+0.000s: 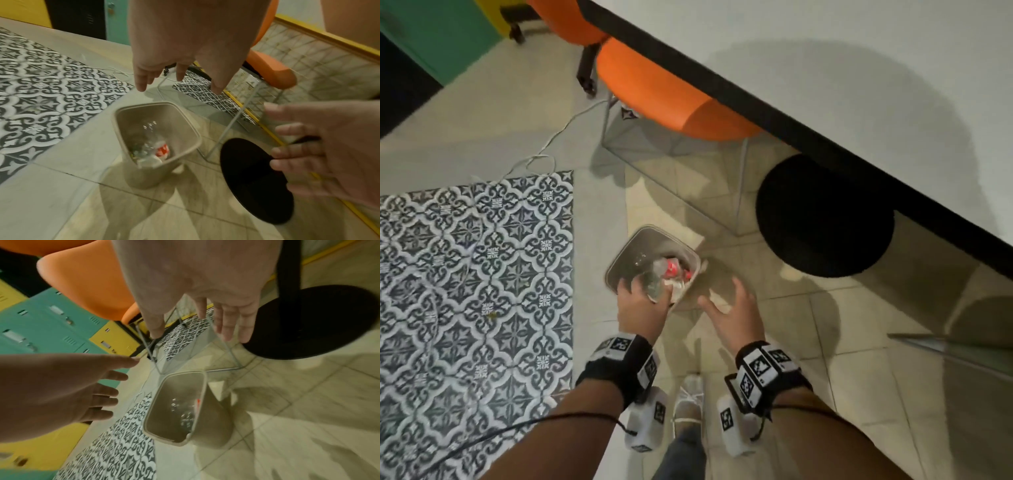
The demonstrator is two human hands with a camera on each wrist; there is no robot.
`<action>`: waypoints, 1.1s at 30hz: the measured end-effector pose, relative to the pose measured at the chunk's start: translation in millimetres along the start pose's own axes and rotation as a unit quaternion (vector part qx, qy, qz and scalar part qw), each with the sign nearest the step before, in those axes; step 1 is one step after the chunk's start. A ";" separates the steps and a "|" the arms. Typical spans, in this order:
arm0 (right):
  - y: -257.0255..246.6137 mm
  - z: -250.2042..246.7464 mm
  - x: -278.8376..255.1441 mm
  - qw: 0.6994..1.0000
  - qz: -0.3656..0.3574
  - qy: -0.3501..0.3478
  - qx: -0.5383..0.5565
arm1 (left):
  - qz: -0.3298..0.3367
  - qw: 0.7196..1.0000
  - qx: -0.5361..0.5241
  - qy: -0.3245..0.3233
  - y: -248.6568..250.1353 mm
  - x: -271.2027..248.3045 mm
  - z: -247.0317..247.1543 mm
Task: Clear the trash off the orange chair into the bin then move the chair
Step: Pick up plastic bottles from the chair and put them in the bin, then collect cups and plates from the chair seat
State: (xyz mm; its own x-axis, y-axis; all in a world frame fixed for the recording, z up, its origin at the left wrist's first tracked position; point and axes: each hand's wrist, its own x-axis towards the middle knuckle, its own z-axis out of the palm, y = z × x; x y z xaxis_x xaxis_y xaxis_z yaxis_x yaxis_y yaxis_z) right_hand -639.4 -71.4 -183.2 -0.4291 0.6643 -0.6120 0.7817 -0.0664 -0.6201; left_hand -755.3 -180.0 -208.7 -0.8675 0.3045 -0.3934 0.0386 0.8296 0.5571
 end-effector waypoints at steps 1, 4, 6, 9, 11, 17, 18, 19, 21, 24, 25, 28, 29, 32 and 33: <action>16.8 -13.0 -5.8 1.000 0.008 0.011 0.016 | 0.009 1.000 0.007 -0.010 10.7 -11.1 8.8; 70.1 -60.3 -27.3 0.996 0.041 0.060 0.057 | 0.052 0.995 0.011 -0.081 53.7 -55.8 40.9; 109.4 -100.5 -46.3 0.990 0.056 0.102 0.085 | 0.105 0.985 0.023 -0.136 85.2 -97.9 70.7; 166.5 -173.0 -83.4 0.977 0.077 0.162 0.115 | 0.204 0.958 0.014 -0.200 134.2 -169.3 118.6; 208.3 -227.1 -113.7 0.962 0.087 0.214 0.143 | 0.258 0.938 0.017 -0.230 169.0 -221.9 153.8; 343.8 -373.4 -209.9 0.908 0.113 0.381 0.136 | 0.347 0.879 0.025 -0.325 256.9 -384.9 267.0; 365.1 -391.5 -226.8 0.898 0.120 0.401 0.134 | 0.364 0.868 0.030 -0.336 266.7 -408.7 284.8; 387.6 -406.8 -243.8 0.888 0.120 0.425 0.131 | 0.382 0.857 0.040 -0.343 276.4 -431.3 299.7; 427.2 -428.6 -276.1 0.853 0.105 0.500 0.110 | 0.425 0.834 0.052 -0.347 293.1 -468.1 326.5; 482.4 -447.4 -317.1 0.791 0.108 0.602 0.037 | 0.469 0.805 0.102 -0.348 309.5 -499.9 368.3; 496.6 -453.0 -327.7 0.784 0.133 0.606 0.012 | 0.472 0.804 0.121 -0.340 315.8 -506.9 380.9; 532.7 -465.8 -340.0 0.794 0.239 0.558 0.003 | 0.441 0.828 0.168 -0.303 340.9 -518.4 407.7; 537.5 -473.9 -341.2 0.798 0.262 0.543 0.012 | 0.422 0.830 0.211 -0.296 350.2 -521.1 416.4; 549.8 -486.5 -349.2 0.776 0.386 0.493 0.078 | 0.393 0.823 0.302 -0.279 372.3 -525.4 435.7; 563.0 -487.1 -353.7 0.761 0.434 0.471 0.102 | 0.381 0.826 0.308 -0.278 377.0 -528.2 438.0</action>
State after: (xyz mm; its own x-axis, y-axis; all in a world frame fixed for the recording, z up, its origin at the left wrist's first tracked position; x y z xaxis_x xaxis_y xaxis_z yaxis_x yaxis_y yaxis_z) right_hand 172.9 18.9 -76.8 0.7987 0.5380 -0.2696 0.4590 -0.8344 -0.3053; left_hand -65.3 176.9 -111.2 -0.1186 0.8743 -0.4707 0.8619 0.3260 0.3884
